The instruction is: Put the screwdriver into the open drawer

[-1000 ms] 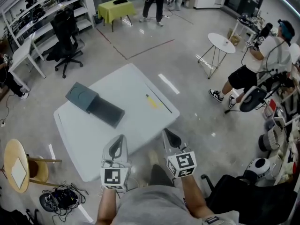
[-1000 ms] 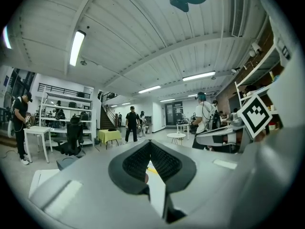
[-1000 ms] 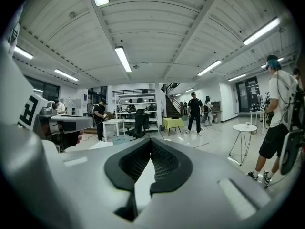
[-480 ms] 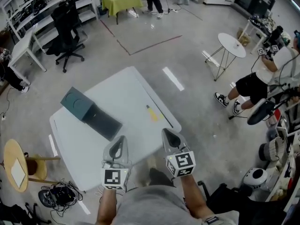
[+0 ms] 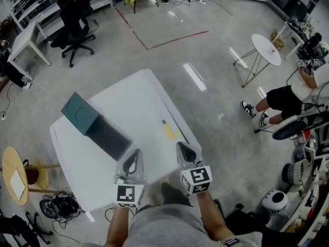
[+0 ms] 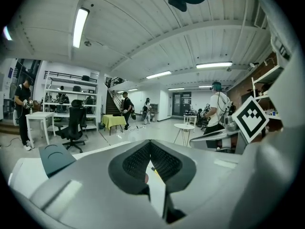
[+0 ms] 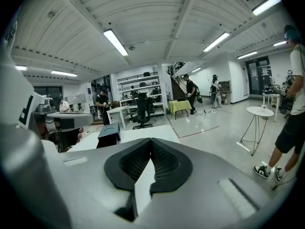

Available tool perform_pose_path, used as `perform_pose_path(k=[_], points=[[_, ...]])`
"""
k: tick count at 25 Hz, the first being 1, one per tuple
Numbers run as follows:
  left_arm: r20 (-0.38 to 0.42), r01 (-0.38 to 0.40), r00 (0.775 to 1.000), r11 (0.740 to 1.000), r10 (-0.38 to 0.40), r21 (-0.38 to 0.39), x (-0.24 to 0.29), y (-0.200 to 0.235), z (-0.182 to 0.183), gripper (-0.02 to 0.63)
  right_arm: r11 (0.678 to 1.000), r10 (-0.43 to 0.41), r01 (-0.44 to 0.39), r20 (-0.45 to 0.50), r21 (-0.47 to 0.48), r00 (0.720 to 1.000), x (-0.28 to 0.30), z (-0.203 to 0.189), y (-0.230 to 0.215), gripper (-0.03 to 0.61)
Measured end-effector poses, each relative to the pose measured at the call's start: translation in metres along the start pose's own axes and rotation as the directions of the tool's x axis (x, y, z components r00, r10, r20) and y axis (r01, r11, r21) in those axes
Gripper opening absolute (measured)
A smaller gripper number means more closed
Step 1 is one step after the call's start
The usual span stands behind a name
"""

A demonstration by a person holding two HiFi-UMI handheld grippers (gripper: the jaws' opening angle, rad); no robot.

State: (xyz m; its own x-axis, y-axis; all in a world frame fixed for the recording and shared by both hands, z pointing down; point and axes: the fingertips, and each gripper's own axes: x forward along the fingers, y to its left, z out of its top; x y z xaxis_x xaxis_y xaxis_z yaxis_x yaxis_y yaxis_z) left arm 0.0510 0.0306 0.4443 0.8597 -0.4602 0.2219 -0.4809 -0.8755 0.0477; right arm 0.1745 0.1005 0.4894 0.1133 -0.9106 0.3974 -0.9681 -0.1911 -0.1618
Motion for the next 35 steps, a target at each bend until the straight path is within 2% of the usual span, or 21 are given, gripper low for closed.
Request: perform_pose_path(k=[15,23,35], points=[[-0.141,-0.024,0.990,0.998,0.016,-0.060,0.061,0.016,-0.056,0.011,0.997,0.069,-0.066,-0.157,0.028,0.985,0.067,-0.043,-0.028,0.003],[-0.182,-0.044,0.983,0.994,0.026,-0.095,0.084,0.012,-0.076,0.011,0.994,0.107,-0.101,-0.230,0.036,0.967,0.092,-0.065,-0.043,0.003],[-0.203,-0.102,0.976,0.988,0.078,-0.112,0.091,0.022,-0.084,0.011,0.988,0.151,-0.136,-0.346,0.069,0.926,0.131,-0.083,-0.047,0.012]])
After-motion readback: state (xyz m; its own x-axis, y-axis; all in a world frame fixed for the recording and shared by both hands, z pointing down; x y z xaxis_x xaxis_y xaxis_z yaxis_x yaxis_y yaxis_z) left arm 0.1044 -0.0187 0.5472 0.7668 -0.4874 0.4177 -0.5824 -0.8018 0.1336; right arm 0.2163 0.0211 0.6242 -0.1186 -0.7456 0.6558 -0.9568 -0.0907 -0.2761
